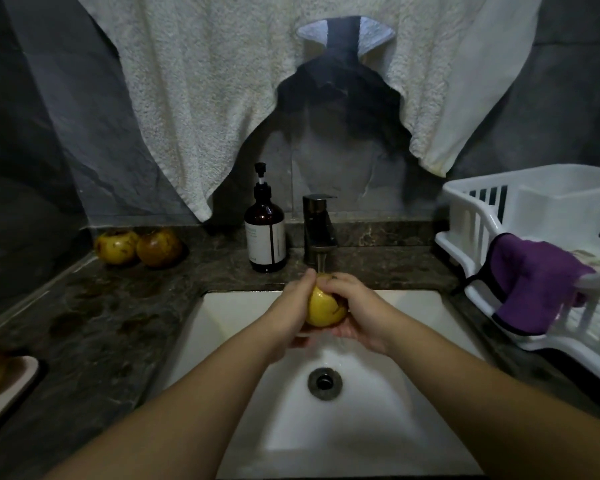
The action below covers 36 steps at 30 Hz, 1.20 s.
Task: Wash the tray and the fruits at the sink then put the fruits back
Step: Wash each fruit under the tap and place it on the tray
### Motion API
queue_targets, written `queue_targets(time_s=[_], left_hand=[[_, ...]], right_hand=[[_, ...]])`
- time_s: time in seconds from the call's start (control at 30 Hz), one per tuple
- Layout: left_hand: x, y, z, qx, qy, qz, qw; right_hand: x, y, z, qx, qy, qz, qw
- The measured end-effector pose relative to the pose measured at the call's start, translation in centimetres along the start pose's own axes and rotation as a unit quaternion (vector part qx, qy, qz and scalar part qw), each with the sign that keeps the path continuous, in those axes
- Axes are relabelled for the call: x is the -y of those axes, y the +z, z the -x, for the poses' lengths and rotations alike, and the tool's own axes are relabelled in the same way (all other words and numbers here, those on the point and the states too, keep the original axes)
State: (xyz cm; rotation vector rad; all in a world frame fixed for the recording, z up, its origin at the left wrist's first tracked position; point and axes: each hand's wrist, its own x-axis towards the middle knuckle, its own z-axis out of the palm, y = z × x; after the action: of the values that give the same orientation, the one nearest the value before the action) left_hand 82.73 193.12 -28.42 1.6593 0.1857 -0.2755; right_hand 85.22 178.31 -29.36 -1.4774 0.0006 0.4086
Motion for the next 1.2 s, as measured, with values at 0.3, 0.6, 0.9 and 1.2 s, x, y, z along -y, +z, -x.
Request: queue_targets(time_s=[0.3,0.6,0.9,1.2], left_hand=[[-1.2,0.7,-0.9,-0.018,-0.014,-0.060,0.998],[0.7,1.3,-2.4,-0.030,0.015,-0.019,0.999],[0.9,0.9,-2.4,-0.006,-0.030,0.006,1.000],[0.7,1.3,-2.1,-0.044,0.068,-0.057,0.995]], right_hand=[[0.0,0.0,0.2,-0.082,-0.128,0.169,0.974],[-0.9,-0.6,-1.0,-0.076,-0.061,0.161,0.982],[-1.0,0.1,-0.9,-0.109,-0.073,0.198,0.971],[-0.5,-0.2,-0.5,-0.093,-0.061,0.191,0.975]])
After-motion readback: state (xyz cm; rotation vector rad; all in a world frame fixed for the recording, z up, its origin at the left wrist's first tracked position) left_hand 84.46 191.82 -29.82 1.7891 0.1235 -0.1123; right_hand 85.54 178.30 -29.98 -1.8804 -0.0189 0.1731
